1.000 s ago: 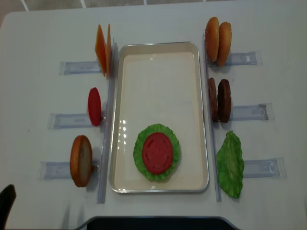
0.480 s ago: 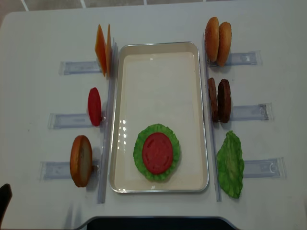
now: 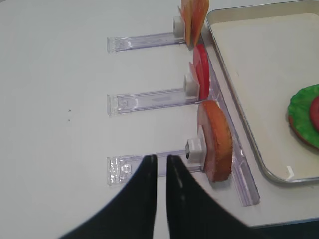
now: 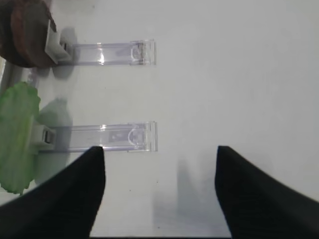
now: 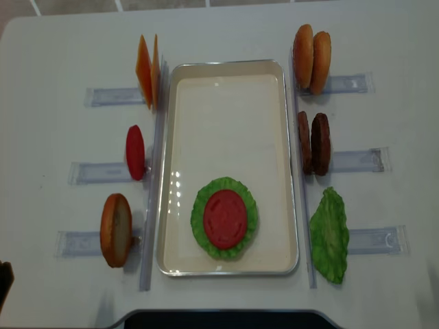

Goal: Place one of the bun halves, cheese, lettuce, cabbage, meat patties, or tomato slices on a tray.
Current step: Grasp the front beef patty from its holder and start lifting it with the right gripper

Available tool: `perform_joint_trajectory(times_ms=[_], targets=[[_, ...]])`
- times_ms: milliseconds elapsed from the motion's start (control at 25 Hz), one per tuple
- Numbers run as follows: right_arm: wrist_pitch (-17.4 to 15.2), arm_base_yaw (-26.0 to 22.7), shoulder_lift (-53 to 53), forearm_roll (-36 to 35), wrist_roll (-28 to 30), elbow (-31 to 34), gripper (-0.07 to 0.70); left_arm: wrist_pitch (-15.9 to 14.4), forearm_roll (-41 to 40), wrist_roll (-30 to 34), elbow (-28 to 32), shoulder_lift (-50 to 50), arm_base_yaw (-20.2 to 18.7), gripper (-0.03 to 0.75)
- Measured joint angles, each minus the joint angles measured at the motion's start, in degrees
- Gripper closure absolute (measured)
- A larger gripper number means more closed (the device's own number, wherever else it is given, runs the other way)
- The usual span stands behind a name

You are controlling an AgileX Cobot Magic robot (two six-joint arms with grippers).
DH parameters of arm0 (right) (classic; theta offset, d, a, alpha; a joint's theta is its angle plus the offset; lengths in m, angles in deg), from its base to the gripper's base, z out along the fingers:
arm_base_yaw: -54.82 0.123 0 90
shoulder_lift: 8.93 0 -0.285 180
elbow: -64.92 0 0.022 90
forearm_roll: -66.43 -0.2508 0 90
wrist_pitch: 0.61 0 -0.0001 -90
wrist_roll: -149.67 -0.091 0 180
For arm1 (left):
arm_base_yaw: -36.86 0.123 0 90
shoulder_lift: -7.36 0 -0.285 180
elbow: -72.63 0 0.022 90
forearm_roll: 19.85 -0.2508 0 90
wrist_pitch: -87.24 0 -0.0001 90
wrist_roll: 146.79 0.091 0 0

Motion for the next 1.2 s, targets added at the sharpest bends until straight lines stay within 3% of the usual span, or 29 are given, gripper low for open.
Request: perform_joint_trajectory(times_ms=[560,1200], targets=[[0.0,0.0,-37.31,-0.15,0.0,-20.62,0.153,0.0,0.06,0.0,0.0,0.0,0.0,0.689],[-0.12,0.0,-60.05,0.2,1.24,-39.63,0.153,0.0,0.06,0.0,0.0,0.0,0.0,0.715]])
